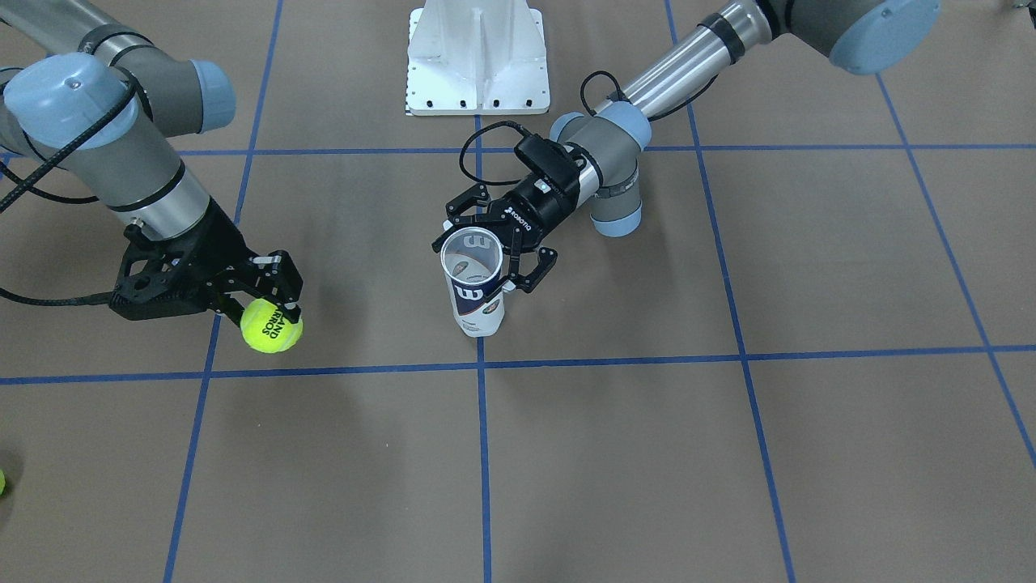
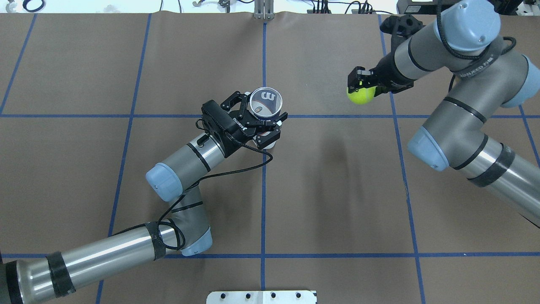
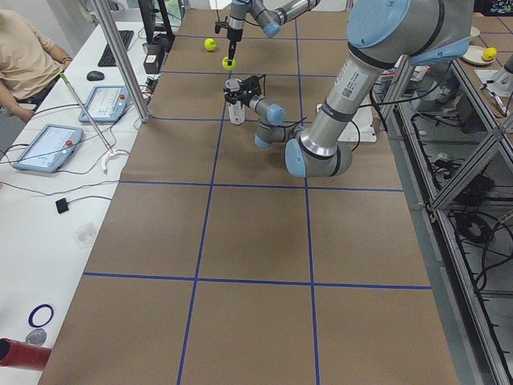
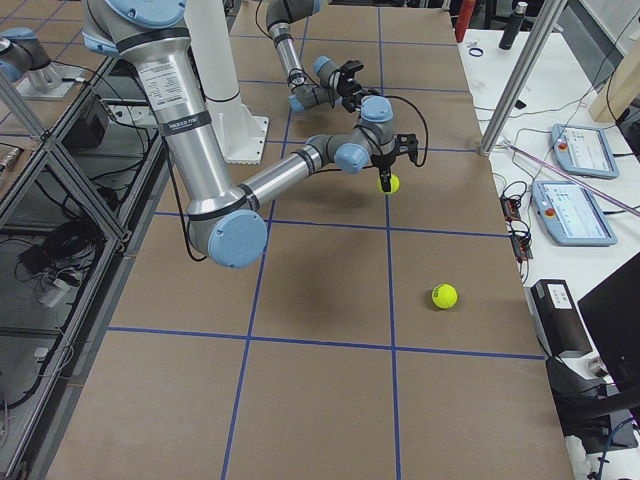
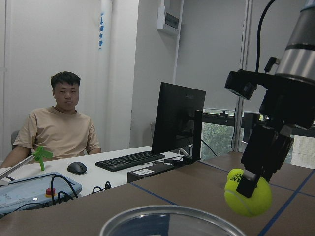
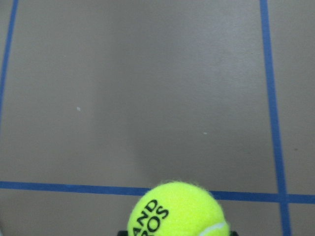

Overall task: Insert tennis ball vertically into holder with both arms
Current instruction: 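Carry the ball with the right gripper over the can's opening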

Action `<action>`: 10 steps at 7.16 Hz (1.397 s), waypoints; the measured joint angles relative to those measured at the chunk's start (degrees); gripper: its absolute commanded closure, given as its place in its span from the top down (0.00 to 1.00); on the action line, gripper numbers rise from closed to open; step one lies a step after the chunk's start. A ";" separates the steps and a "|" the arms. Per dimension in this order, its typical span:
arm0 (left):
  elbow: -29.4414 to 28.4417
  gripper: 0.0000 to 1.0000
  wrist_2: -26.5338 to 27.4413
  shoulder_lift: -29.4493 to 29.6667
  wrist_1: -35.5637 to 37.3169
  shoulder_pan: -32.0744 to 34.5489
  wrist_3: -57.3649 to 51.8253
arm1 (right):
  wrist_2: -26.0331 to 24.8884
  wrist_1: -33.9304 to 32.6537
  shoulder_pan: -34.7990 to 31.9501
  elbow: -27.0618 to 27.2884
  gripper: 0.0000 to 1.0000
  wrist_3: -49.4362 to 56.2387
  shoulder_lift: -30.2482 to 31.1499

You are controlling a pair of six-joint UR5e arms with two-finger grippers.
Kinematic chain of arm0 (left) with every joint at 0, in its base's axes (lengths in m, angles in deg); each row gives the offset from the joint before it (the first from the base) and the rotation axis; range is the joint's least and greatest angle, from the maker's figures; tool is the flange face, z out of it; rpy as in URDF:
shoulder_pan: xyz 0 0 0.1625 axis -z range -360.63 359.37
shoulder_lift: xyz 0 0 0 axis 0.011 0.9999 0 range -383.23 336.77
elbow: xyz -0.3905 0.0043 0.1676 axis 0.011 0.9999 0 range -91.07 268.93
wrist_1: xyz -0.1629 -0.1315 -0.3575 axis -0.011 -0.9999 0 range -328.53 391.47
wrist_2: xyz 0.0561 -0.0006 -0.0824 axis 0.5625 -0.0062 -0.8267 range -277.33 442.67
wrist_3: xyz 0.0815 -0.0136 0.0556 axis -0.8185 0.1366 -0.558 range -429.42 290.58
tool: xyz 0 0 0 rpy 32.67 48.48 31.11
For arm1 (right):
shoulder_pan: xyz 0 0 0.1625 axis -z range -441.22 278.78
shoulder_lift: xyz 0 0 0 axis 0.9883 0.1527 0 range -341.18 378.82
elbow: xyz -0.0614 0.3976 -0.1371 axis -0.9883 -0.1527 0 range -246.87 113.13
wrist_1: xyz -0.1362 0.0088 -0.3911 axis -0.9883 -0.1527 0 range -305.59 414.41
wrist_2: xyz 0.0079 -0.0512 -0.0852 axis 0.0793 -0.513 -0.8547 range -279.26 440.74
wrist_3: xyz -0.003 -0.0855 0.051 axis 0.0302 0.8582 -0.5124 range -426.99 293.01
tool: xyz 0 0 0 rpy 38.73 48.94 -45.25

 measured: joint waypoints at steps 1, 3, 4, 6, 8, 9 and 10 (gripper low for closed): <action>-0.10 0.98 -0.02 0.00 0.00 0.00 -0.10 | 0.90 -5.49 0.13 1.58 0.09 -2.29 -4.25; -0.20 0.98 -0.01 0.00 0.15 -0.09 -0.14 | 1.27 -20.00 0.64 3.33 0.11 -4.02 -14.40; -0.24 0.98 0.03 0.00 0.22 -0.23 -0.17 | 0.86 -25.16 1.41 3.12 0.15 -4.86 -18.61; -0.26 0.98 0.06 0.00 0.26 -0.51 -0.20 | -3.21 -29.32 5.36 2.17 0.32 -8.44 -23.39; -0.27 0.98 0.06 0.00 0.27 -0.53 -0.20 | -6.56 -29.85 8.40 1.27 0.74 -9.47 -25.01; -0.27 0.98 0.06 0.00 0.26 -0.53 -0.20 | -7.50 -29.88 9.22 1.01 0.98 -9.55 -25.30; -0.27 0.98 0.06 0.00 0.27 -0.53 -0.20 | -8.40 -29.90 9.80 0.91 0.99 -9.56 -25.40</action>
